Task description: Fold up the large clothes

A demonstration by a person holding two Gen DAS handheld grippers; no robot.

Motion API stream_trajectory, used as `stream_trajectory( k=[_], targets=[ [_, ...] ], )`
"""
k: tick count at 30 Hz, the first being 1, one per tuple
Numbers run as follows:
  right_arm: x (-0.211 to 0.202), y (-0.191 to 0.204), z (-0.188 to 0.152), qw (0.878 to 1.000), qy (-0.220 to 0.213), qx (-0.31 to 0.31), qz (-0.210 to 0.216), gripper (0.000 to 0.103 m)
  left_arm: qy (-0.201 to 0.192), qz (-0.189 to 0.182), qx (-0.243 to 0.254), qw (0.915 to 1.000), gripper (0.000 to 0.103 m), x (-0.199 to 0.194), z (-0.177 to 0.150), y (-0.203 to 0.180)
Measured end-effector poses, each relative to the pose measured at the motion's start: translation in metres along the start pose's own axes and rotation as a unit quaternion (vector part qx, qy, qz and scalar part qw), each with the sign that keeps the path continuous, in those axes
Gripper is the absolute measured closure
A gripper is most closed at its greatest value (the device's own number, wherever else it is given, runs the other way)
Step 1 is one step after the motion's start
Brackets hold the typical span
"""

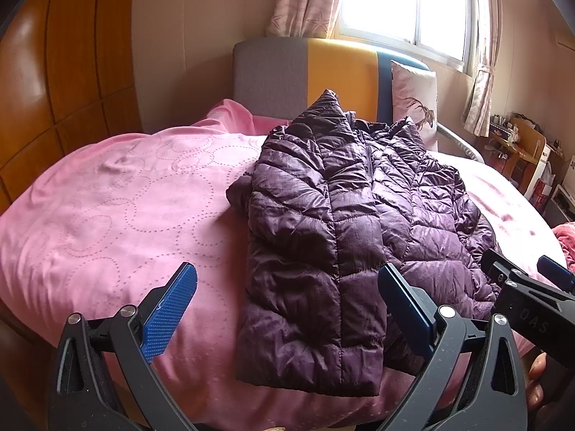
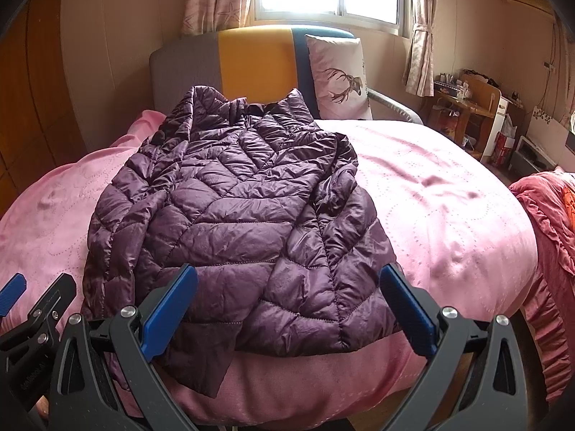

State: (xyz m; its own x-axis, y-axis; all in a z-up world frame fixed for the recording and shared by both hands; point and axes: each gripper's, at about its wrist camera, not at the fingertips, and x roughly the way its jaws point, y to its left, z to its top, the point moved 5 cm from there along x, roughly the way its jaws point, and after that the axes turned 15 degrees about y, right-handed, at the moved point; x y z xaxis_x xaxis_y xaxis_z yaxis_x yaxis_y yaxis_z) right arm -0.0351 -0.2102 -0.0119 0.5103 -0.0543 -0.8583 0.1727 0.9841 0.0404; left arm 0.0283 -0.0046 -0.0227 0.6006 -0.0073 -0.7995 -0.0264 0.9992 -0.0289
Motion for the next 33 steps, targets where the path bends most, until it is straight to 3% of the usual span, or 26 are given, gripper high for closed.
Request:
stream_trajectory(
  k=[33],
  targets=[
    [0.011, -0.004, -0.004, 1.0, 0.019, 0.005, 0.005, 0.002, 0.012, -0.005, 0.017, 0.9998, 0.003, 0.006, -0.005, -0.009]
  ],
)
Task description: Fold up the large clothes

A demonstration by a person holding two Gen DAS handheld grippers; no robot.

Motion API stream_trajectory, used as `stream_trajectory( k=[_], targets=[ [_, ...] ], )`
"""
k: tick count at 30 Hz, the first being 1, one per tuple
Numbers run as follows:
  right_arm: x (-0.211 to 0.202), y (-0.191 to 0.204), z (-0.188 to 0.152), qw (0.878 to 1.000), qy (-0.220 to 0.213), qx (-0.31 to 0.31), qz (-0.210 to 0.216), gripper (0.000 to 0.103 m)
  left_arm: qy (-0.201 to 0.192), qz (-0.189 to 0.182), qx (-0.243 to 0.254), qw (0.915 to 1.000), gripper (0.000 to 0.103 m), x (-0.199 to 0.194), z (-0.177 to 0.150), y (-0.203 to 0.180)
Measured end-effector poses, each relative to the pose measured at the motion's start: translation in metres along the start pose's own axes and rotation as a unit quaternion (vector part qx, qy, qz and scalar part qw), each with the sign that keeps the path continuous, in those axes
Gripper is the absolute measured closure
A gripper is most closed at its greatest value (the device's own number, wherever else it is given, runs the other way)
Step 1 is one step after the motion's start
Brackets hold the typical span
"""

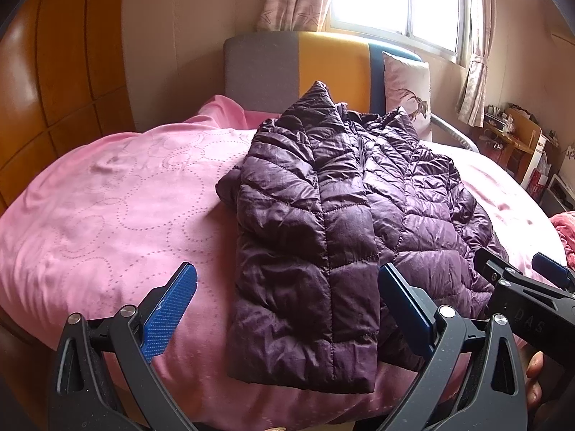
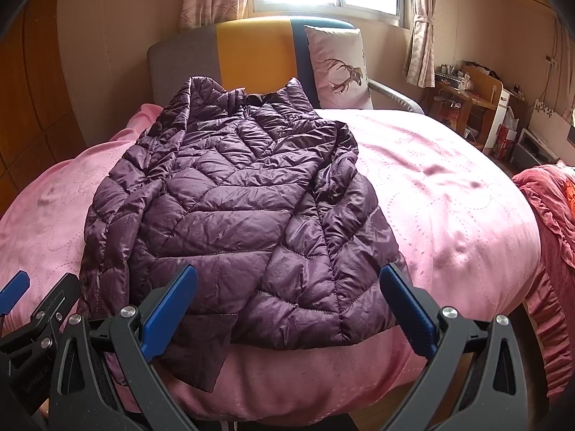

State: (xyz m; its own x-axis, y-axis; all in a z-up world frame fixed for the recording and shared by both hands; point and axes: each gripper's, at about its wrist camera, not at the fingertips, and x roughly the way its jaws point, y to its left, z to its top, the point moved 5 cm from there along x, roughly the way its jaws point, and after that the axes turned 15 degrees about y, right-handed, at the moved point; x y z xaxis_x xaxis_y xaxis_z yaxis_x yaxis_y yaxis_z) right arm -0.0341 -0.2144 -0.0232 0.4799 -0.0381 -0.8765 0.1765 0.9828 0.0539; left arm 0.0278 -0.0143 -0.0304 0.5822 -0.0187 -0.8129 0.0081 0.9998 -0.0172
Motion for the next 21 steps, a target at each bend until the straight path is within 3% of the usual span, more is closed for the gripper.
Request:
stream_trajectory(
  k=[7, 12, 15, 18, 21],
  targets=[
    [0.004, -0.008, 0.003, 1.0, 0.003, 0.006, 0.002, 0.002, 0.008, -0.001, 0.02, 0.9998, 0.003, 0.01, -0.001, -0.009],
    [0.013, -0.028, 0.015, 0.999, 0.007, 0.029, 0.023, 0.002, 0.035, -0.013, 0.071, 0.9968, 0.003, 0.03, -0.006, -0.025],
    [0.026, -0.032, 0.027, 0.998, 0.023, 0.033, 0.051, 0.017, 0.054, -0.026, 0.097, 0.9935, 0.005, 0.043, -0.011, -0.035],
    [0.046, -0.026, 0.038, 0.996, 0.044, 0.02, 0.074, 0.023, 0.076, -0.045, 0.114, 0.9895, 0.03, 0.058, -0.016, -0.041],
    [0.075, -0.011, 0.044, 0.991, 0.084, 0.006, 0.102, 0.027, 0.082, -0.072, 0.108, 0.9882, 0.046, 0.061, -0.017, -0.037]
  ],
)
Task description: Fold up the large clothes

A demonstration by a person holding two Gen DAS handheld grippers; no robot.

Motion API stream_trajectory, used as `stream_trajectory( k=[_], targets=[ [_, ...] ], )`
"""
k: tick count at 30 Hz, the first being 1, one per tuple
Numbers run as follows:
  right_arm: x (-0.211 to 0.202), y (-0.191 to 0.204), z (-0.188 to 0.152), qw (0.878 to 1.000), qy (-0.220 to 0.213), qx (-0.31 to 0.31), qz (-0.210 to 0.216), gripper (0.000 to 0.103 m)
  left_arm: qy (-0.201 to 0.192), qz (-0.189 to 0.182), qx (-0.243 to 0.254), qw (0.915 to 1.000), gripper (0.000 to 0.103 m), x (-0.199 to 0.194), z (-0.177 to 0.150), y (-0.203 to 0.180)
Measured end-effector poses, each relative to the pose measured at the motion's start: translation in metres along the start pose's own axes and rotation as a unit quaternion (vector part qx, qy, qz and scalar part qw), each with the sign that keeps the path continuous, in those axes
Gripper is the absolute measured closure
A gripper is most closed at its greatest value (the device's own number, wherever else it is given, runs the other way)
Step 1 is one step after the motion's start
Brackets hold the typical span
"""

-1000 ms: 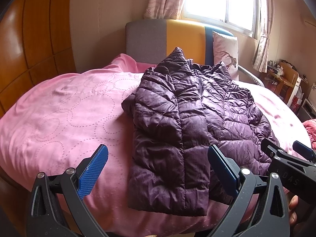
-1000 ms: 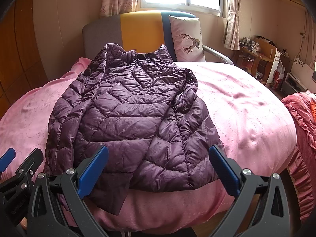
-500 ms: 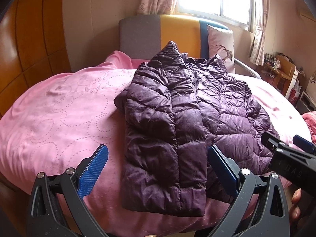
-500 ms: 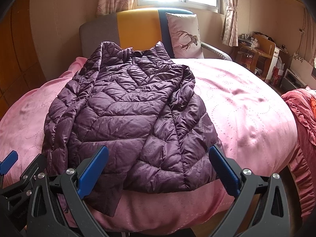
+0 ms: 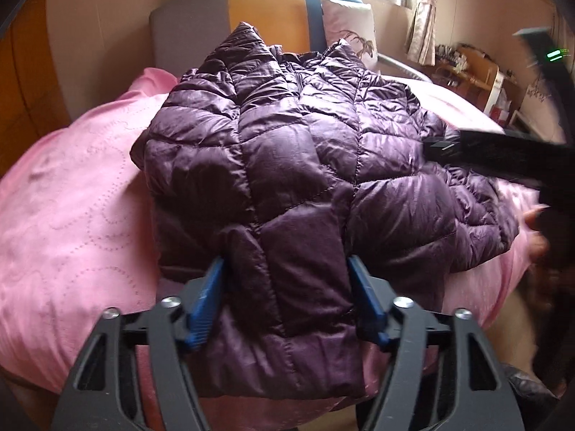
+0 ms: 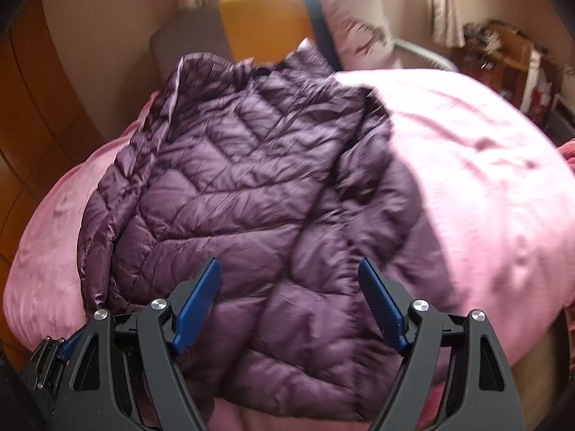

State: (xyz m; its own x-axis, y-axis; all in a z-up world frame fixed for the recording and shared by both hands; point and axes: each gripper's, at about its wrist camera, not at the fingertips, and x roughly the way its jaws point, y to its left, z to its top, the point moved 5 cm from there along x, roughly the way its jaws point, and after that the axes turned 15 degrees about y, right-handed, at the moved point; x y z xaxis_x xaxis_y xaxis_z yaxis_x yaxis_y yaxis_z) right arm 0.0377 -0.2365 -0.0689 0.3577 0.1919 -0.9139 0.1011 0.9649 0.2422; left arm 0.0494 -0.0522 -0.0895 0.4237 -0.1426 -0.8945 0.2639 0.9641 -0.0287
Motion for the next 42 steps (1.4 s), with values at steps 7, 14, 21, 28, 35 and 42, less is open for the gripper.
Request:
stream_trajectory(
  k=[7, 14, 21, 28, 35, 42],
  targets=[
    [0.009, 0.026, 0.009, 0.998, -0.002, -0.057, 0.009, 0.093, -0.015, -0.098, -0.03, 0.9946, 0.091, -0.026, 0.006, 0.025],
    [-0.051, -0.015, 0.027, 0.985, -0.094, -0.094, -0.106, 0.099, -0.063, -0.099, -0.108, 0.9872, 0.092, -0.057, 0.032, 0.09],
    [-0.066, -0.133, 0.072, 0.964, -0.105, -0.012, -0.243, 0.1, -0.089, -0.005, -0.198, 0.9761, 0.092, -0.063, 0.069, 0.19],
    [-0.054, -0.239, 0.122, 0.939, -0.069, 0.09, -0.325, 0.1, -0.085, 0.113, -0.301, 0.943, 0.09, -0.059, 0.11, 0.294],
    [-0.063, -0.277, 0.149, 0.921, -0.077, 0.145, -0.354, 0.048, -0.148, 0.1, -0.297, 0.938, 0.016, -0.084, 0.113, 0.299],
    [-0.081, -0.194, 0.089, 0.978, -0.072, 0.094, -0.171, 0.027, -0.075, -0.068, -0.169, 0.9804, 0.016, -0.003, 0.102, 0.217]
  ],
)
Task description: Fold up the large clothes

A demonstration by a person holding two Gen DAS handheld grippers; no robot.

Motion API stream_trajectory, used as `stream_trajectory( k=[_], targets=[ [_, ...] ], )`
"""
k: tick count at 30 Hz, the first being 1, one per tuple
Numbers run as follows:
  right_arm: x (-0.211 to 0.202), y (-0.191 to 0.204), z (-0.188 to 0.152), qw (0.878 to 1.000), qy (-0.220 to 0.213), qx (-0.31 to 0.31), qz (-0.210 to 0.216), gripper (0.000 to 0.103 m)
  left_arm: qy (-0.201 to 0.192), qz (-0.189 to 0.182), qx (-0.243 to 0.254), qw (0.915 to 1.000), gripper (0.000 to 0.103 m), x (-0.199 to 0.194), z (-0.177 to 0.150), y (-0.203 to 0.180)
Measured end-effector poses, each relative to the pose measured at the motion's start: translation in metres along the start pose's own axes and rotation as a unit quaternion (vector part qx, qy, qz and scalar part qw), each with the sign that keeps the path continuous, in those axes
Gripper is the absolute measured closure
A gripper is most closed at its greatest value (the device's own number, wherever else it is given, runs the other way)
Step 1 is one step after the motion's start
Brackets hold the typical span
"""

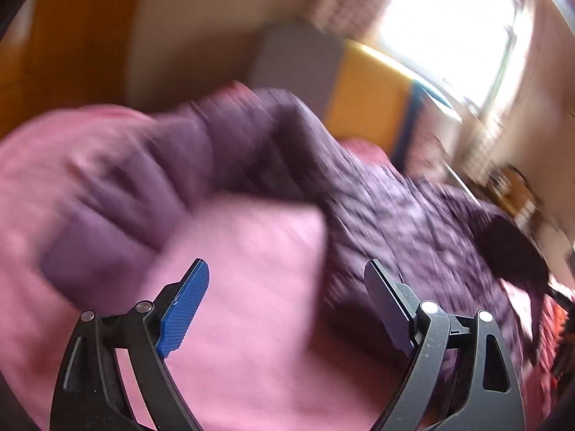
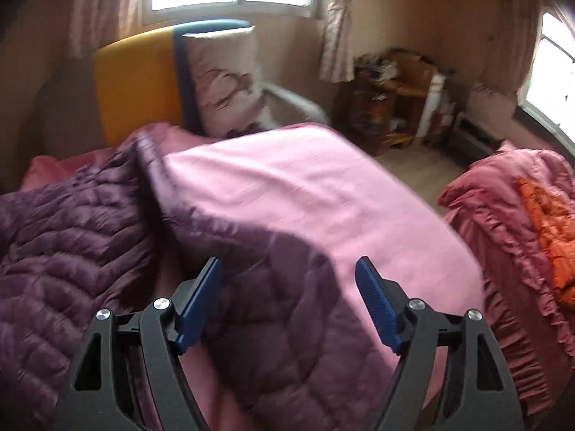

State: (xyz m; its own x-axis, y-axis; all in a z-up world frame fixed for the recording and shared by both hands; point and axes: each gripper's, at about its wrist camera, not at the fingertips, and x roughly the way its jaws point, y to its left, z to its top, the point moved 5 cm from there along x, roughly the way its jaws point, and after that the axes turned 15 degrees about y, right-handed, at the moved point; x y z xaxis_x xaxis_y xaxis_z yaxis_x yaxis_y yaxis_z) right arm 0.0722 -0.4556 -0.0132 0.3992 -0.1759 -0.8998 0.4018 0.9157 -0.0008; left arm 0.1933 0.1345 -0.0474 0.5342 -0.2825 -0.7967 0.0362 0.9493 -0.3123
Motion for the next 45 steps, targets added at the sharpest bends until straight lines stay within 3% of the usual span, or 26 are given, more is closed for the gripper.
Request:
stream_trajectory(
  k=[2, 5, 8, 9, 10, 11, 13, 15, 16, 18, 24, 25, 26, 27, 28, 29, 30, 34, 36, 39, 41, 42, 43, 45],
  targets=[
    [0.002, 0.022, -0.03, 0.997, 0.042, -0.018, 0.068, 0.027, 0.026, -0.043, -0.002, 0.9987, 0.016, 0.026, -0.007, -0.009],
    [0.016, 0.059, -0.079, 0.979, 0.121, -0.044, 0.159, 0.028, 0.051, -0.121, -0.032, 0.9908, 0.016, 0.056, -0.008, -0.013],
    [0.035, 0.078, -0.104, 0.966, 0.167, -0.051, 0.19, 0.033, 0.06, -0.185, -0.061, 0.979, 0.018, 0.074, -0.012, -0.021],
    [0.039, 0.083, -0.107, 0.963, 0.176, -0.051, 0.198, 0.036, 0.065, -0.205, -0.066, 0.9743, 0.028, 0.077, -0.011, -0.025],
    [0.043, 0.086, -0.108, 0.962, 0.178, -0.051, 0.202, 0.036, 0.077, -0.233, -0.065, 0.9673, 0.036, 0.082, -0.012, -0.032],
    [0.045, 0.091, -0.106, 0.962, 0.176, -0.055, 0.199, 0.042, 0.084, -0.237, -0.061, 0.966, 0.039, 0.081, -0.014, -0.036],
    [0.046, 0.104, -0.103, 0.961, 0.177, -0.076, 0.197, 0.063, 0.098, -0.249, -0.042, 0.9626, 0.072, 0.08, -0.015, -0.047],
    [0.045, 0.119, -0.098, 0.96, 0.175, -0.107, 0.191, 0.087, 0.105, -0.263, -0.038, 0.9582, 0.083, 0.068, -0.012, -0.055],
    [0.044, 0.125, -0.095, 0.959, 0.172, -0.119, 0.192, 0.091, 0.103, -0.267, -0.032, 0.9577, 0.088, 0.062, -0.008, -0.057],
    [0.031, 0.133, -0.085, 0.958, 0.156, -0.134, 0.201, 0.097, 0.099, -0.278, -0.019, 0.9554, 0.092, 0.04, -0.002, -0.065],
    [-0.006, 0.09, -0.049, 0.955, 0.098, -0.058, 0.273, 0.098, 0.078, -0.369, 0.004, 0.926, 0.094, -0.047, 0.015, -0.102],
    [-0.007, 0.082, -0.045, 0.955, 0.095, -0.044, 0.277, 0.098, 0.07, -0.388, 0.002, 0.9191, 0.094, -0.06, 0.018, -0.104],
    [-0.005, 0.075, -0.042, 0.958, 0.093, -0.033, 0.269, 0.098, 0.055, -0.394, -0.006, 0.9175, 0.089, -0.072, 0.022, -0.102],
    [0.001, 0.069, -0.04, 0.963, 0.094, -0.022, 0.252, 0.098, 0.04, -0.38, -0.011, 0.9239, 0.066, -0.079, 0.023, -0.097],
    [0.009, 0.067, -0.039, 0.964, 0.098, -0.011, 0.245, 0.098, 0.018, -0.346, -0.018, 0.9378, 0.033, -0.086, 0.022, -0.09],
    [0.016, 0.065, -0.039, 0.964, 0.103, -0.003, 0.244, 0.098, 0.007, -0.325, -0.027, 0.9454, 0.025, -0.088, 0.02, -0.084],
    [0.022, 0.062, -0.04, 0.966, 0.107, -0.002, 0.235, 0.098, 0.005, -0.308, -0.037, 0.9508, 0.024, -0.085, 0.016, -0.078],
    [0.04, 0.067, -0.051, 0.971, 0.126, -0.016, 0.202, 0.094, 0.057, -0.246, -0.039, 0.9667, 0.024, -0.052, -0.024, -0.066],
    [0.045, 0.06, -0.059, 0.972, 0.132, -0.024, 0.191, 0.08, 0.105, -0.241, -0.044, 0.9637, 0.024, -0.028, -0.057, -0.064],
    [0.058, 0.06, -0.068, 0.969, 0.148, -0.025, 0.196, 0.076, 0.158, -0.243, -0.059, 0.9554, 0.024, -0.005, -0.113, -0.068],
    [0.061, 0.059, -0.072, 0.969, 0.152, -0.03, 0.193, 0.076, 0.191, -0.251, -0.058, 0.9474, 0.047, 0.013, -0.142, -0.082],
    [0.062, 0.06, -0.073, 0.968, 0.154, -0.032, 0.194, 0.077, 0.198, -0.251, -0.049, 0.9463, 0.07, 0.013, -0.151, -0.088],
    [0.063, 0.062, -0.075, 0.968, 0.155, -0.035, 0.194, 0.079, 0.198, -0.243, -0.04, 0.9487, 0.083, 0.014, -0.157, -0.091],
    [0.062, 0.07, -0.077, 0.967, 0.157, -0.048, 0.195, 0.089, 0.184, -0.229, -0.023, 0.9555, 0.096, 0.012, -0.163, -0.095]
  ],
)
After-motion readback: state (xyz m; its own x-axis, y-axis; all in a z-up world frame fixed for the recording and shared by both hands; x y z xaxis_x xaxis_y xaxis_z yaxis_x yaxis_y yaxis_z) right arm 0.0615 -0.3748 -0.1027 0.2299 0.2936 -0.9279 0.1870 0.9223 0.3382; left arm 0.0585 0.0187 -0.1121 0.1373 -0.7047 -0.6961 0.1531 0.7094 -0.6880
